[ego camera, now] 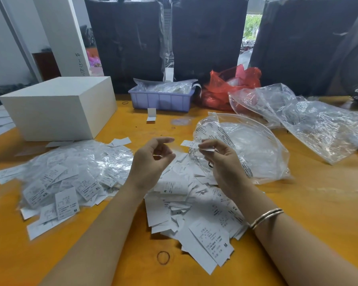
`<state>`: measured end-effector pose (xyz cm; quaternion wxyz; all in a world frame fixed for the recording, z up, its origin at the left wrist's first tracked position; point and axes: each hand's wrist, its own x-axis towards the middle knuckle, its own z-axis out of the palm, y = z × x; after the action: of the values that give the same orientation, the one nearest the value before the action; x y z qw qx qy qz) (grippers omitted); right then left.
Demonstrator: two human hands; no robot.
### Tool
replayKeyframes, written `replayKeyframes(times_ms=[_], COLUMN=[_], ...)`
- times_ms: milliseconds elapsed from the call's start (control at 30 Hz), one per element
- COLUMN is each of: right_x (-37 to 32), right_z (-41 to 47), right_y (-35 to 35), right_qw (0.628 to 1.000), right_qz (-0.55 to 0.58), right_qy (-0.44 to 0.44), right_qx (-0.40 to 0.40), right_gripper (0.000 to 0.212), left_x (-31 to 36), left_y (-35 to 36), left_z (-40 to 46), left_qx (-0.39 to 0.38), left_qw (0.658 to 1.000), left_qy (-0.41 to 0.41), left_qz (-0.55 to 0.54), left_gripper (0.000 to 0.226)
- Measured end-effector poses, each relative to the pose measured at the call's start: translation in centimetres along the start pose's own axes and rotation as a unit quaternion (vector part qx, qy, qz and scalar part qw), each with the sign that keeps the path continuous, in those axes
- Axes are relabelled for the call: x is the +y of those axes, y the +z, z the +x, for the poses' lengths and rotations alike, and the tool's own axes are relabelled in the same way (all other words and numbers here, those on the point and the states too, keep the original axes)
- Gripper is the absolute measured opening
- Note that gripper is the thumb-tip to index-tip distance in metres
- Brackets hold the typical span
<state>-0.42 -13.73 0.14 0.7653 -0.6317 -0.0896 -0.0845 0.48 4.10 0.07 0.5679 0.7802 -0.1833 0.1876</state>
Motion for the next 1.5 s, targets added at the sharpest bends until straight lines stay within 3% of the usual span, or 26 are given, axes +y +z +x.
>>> replayKeyframes(times_ms=[167, 333, 400, 567, 700, 800, 1067, 1233, 1500], right_x=[0.1, -0.3, -0.3, -0.1, -0.3, -0.5, -0.9, -0.9, -0.5], right_z=[0.2, 0.1, 0.0, -0.1, 0.0, -0.2, -0.8, -0.9, -0.9], right_y=[-0.5, -0.5, -0.3, -0.2, 0.0, -0.1, -0.1, -0.1, 0.0], right_qw=[0.998, 0.993, 0.998, 0.999, 0.997, 0.995, 0.963, 0.947, 0.919], right_qz=[0.065, 0.100, 0.054, 0.018, 0.000, -0.015, -0.159, -0.202, -0.274], right_qy=[0.015, 0.014, -0.002, -0.040, -0.073, -0.100, -0.216, -0.247, -0.280], right_qx=[-0.015, -0.066, -0.037, -0.012, 0.013, 0.026, 0.025, 0.034, 0.041], right_gripper=[0.037, 0.023, 0.020, 0.043, 0.020, 0.017, 0.016, 0.031, 0.014], left_x=[-0.4, -0.3, -0.3, -0.4, -0.4, -0.3, 0.0, 0.0, -0.1], left_y=[0.2, 0.4, 0.4, 0.4, 0.4, 0.4, 0.1, -0.1, -0.1], left_z=[-0.2, -0.3, -0.3, -0.2, -0.3, -0.3, -0.2, -0.1, -0.1], left_qx=[0.014, 0.017, 0.015, 0.002, -0.006, -0.004, 0.029, 0.039, 0.040], left_qw=[0.992, 0.990, 0.993, 0.993, 0.992, 0.991, 0.988, 0.988, 0.990], left_qy=[0.082, 0.091, 0.083, 0.079, 0.090, 0.100, 0.103, 0.097, 0.087], left_qz=[0.098, 0.104, 0.089, 0.083, 0.085, 0.094, 0.114, 0.112, 0.101], left_gripper=[0.032, 0.028, 0.029, 0.036, 0.039, 0.039, 0.034, 0.032, 0.031])
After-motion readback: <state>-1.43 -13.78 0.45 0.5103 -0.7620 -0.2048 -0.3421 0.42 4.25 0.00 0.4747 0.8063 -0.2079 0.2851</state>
